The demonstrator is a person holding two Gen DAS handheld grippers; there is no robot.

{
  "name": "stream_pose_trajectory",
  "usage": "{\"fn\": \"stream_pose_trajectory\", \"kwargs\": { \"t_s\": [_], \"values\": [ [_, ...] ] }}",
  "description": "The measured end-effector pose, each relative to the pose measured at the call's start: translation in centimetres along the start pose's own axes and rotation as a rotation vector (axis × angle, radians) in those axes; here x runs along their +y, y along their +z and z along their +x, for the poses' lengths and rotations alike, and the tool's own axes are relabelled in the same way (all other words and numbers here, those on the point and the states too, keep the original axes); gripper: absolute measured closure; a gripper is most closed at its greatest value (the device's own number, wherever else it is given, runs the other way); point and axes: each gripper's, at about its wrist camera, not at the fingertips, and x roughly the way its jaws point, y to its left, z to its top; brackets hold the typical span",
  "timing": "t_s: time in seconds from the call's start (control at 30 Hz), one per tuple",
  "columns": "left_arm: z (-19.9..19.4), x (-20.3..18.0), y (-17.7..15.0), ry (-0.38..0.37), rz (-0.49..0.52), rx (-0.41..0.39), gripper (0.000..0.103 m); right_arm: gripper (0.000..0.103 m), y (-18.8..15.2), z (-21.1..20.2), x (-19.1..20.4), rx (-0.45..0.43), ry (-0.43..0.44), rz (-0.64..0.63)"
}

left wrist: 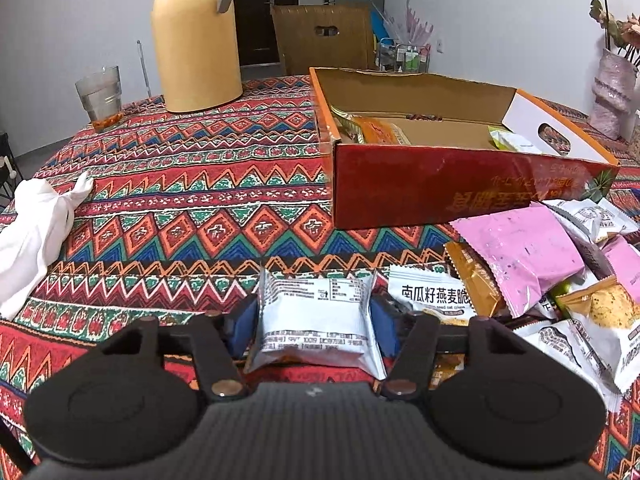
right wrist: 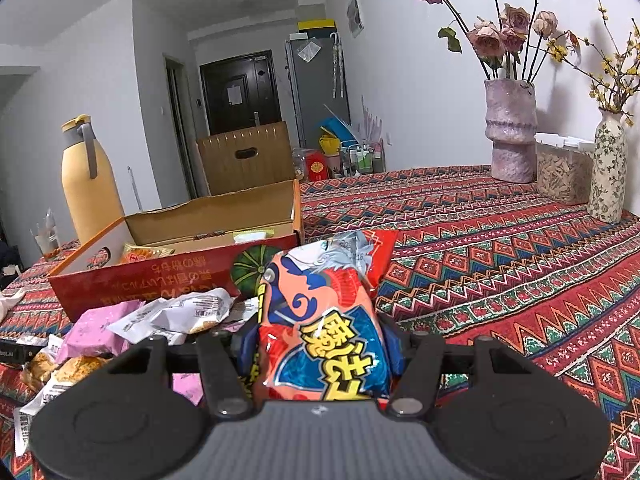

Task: Organize snacks
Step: 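Grasp the white snack packet with the left gripper while the right tool holds the chip bag, then carry both packets over the box, lower them in and open both grippers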

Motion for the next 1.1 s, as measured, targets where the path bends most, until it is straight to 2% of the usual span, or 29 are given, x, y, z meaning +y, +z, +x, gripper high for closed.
{"fn": "stream_pose_trajectory", "kwargs": {
  "t_s": [0.2,0.53,0.9,1.1],
  "values": [
    [-1.6,-0.1,0.1,0.009,-0.008,-0.045,0.044,0.045,0.2,-0.6,0.2,-0.014,0.008,-0.007],
    [-5.3,-1.5,2.4,0.005,-0.020,-0.172,0.044,0.045,2.0,-1.7,1.4,-0.071,0.037,-0.042],
    [-7.2,-4.2,6.1,-0.019,-0.057,-0.284,0.043,0.045,6.0,-0.7,3.8,-0.142,0.101,-0.067],
    [-7.0,-5.2,8.5,0.006,-0.112,-0.323,0.043,0.045,8.7,0.8,5.4,-0.167,0.145,-0.068]
  ]
}}
